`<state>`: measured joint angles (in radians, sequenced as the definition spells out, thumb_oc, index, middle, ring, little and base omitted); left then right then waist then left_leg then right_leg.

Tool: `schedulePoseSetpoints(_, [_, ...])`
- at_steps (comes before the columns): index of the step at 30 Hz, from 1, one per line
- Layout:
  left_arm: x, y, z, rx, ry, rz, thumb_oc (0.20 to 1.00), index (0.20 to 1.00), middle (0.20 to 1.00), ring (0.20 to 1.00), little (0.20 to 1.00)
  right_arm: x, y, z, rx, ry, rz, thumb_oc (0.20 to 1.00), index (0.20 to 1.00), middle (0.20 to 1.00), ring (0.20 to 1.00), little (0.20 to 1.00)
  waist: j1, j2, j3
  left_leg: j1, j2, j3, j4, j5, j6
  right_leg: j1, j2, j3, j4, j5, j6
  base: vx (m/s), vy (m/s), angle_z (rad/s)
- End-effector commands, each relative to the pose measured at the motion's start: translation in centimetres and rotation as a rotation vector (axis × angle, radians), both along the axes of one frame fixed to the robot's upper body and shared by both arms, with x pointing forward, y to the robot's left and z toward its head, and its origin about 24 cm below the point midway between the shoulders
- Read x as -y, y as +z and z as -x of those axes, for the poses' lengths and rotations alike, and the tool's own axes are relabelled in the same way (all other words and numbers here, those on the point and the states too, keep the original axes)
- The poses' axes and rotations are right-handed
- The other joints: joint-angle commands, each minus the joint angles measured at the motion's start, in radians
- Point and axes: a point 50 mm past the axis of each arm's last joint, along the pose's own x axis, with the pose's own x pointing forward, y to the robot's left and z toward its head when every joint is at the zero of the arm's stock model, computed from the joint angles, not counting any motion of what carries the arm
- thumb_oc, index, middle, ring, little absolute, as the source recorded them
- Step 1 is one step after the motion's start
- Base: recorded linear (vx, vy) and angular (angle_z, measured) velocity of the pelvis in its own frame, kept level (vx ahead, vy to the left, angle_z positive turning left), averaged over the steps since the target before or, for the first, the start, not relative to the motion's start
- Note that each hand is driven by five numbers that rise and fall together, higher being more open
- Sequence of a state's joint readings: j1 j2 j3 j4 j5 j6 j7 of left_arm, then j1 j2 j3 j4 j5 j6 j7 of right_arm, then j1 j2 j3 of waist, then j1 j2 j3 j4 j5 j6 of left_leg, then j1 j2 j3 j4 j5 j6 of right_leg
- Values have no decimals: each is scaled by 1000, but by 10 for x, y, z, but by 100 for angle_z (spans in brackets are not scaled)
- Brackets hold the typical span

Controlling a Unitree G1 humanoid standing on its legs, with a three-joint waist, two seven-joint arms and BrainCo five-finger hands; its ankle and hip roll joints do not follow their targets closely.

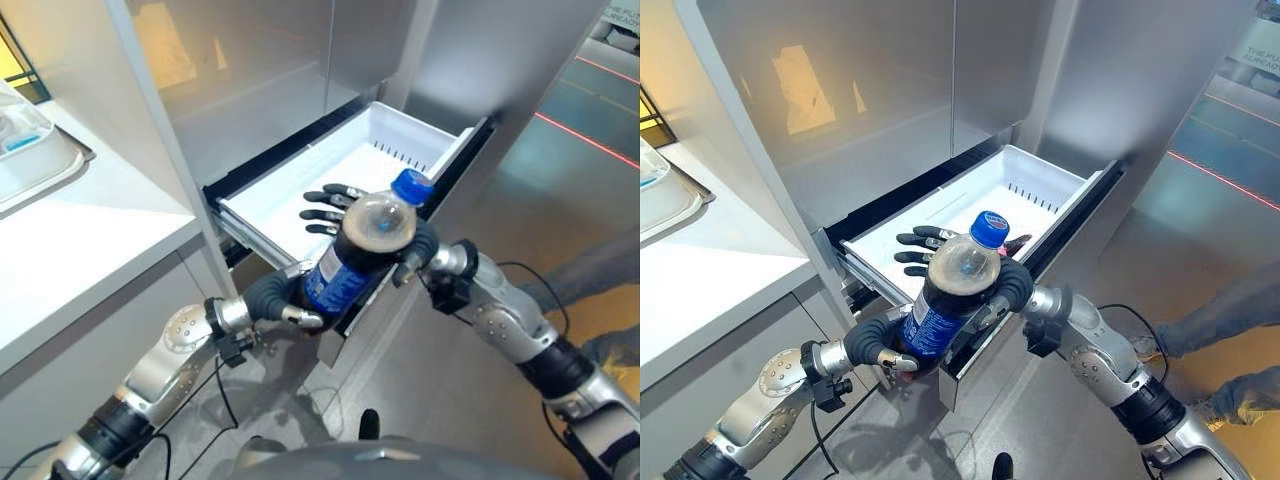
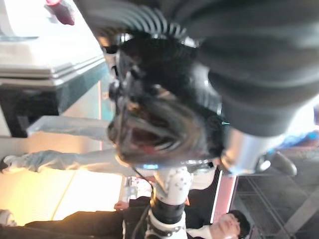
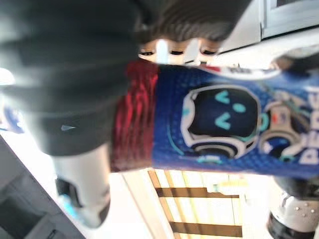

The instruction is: Take the drinks into the refrigerator

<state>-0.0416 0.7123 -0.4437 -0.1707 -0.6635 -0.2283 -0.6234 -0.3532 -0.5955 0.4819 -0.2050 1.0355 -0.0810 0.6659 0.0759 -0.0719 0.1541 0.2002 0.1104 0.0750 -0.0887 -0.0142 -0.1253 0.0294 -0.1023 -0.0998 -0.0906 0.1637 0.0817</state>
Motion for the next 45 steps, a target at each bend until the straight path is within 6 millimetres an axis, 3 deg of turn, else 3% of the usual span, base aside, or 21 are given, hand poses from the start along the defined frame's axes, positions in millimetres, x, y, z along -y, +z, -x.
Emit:
schedulePoseSetpoints(1, [11, 46, -15, 215, 10, 184, 200, 200, 200, 200, 200, -28, 36, 10, 115, 152, -104, 1000, 1000, 1000, 1000, 1000, 23, 17, 0, -32, -76, -54, 1, -42, 103, 57, 19, -52, 129, -135, 16, 0, 0, 0])
schedulePoseSetpoints(7, [10, 43, -16, 213, 30, 175, 200, 200, 200, 200, 200, -39, 40, 15, 95, 216, -140, 1000, 1000, 1000, 1000, 1000, 26, 18, 0, -30, -75, -53, 1, -43, 104, 58, 18, -52, 132, -137, 15, 0, 0, 0])
schedulePoseSetpoints(8, [10, 43, -16, 213, 30, 175, 200, 200, 200, 200, 200, -39, 40, 15, 95, 216, -140, 551, 551, 551, 551, 551, 26, 18, 0, -30, -75, -53, 1, -43, 104, 58, 18, -52, 132, -137, 15, 0, 0, 0])
schedulePoseSetpoints(9, [9, 44, -16, 216, 35, 173, 200, 200, 200, 200, 200, -41, 41, 17, 99, 229, -143, 244, 244, 244, 244, 244, 26, 19, 0, -29, -75, -53, 1, -43, 105, 57, 19, -51, 133, -137, 15, 0, 0, 0])
schedulePoseSetpoints(10, [9, 44, -16, 216, 35, 174, 200, 200, 200, 200, 200, -42, 41, 17, 99, 229, -143, 200, 200, 200, 200, 200, 25, 19, 0, -29, -75, -53, 1, -43, 105, 57, 19, -51, 133, -137, 15, 0, 0, 0])
schedulePoseSetpoints(33, [8, 43, -16, 205, 60, 192, 200, 200, 200, 200, 200, -34, 34, 16, 61, 150, -181, 200, 200, 200, 200, 200, 19, 16, -1, -30, -74, -55, 1, -41, 105, 60, 18, -50, 128, -133, 14, 0, 0, 0])
schedulePoseSetpoints(34, [8, 41, -16, 191, 64, 197, 793, 793, 793, 793, 793, -32, 33, 15, 54, 137, -187, 200, 200, 200, 200, 200, 18, 16, -2, -29, -74, -55, 1, -41, 105, 61, 17, -52, 128, -134, 14, 0, 0, 0])
schedulePoseSetpoints(35, [8, 41, -16, 190, 64, 197, 793, 793, 793, 793, 793, -32, 33, 15, 54, 137, -187, 200, 200, 200, 200, 200, 18, 16, -2, -29, -74, -55, 1, -41, 105, 61, 17, -52, 128, -134, 14, 0, 0, 0])
schedulePoseSetpoints(36, [8, 39, -15, 173, 66, 203, 1000, 1000, 1000, 1000, 1000, -29, 33, 13, 54, 115, -197, 200, 200, 200, 200, 200, 17, 17, -2, -29, -75, -55, 1, -41, 106, 60, 17, -52, 128, -134, 14, 0, 0, 0])
schedulePoseSetpoints(44, [6, 32, -10, 105, 37, 200, 1000, 1000, 1000, 1000, 1000, -6, 44, -9, 113, -87, -221, 200, 200, 200, 200, 200, 19, 16, -4, -29, -74, -53, 1, -42, 106, 61, 17, -51, 126, -132, 16, 0, 0, 0])
schedulePoseSetpoints(45, [2, 26, -6, 58, 33, 192, 1000, 1000, 1000, 1000, 1000, 12, 58, -25, 192, -250, -214, 200, 200, 200, 200, 200, 24, 15, -7, -29, -74, -53, 1, -44, 107, 60, 17, -49, 126, -131, 16, 0, 0, 0])
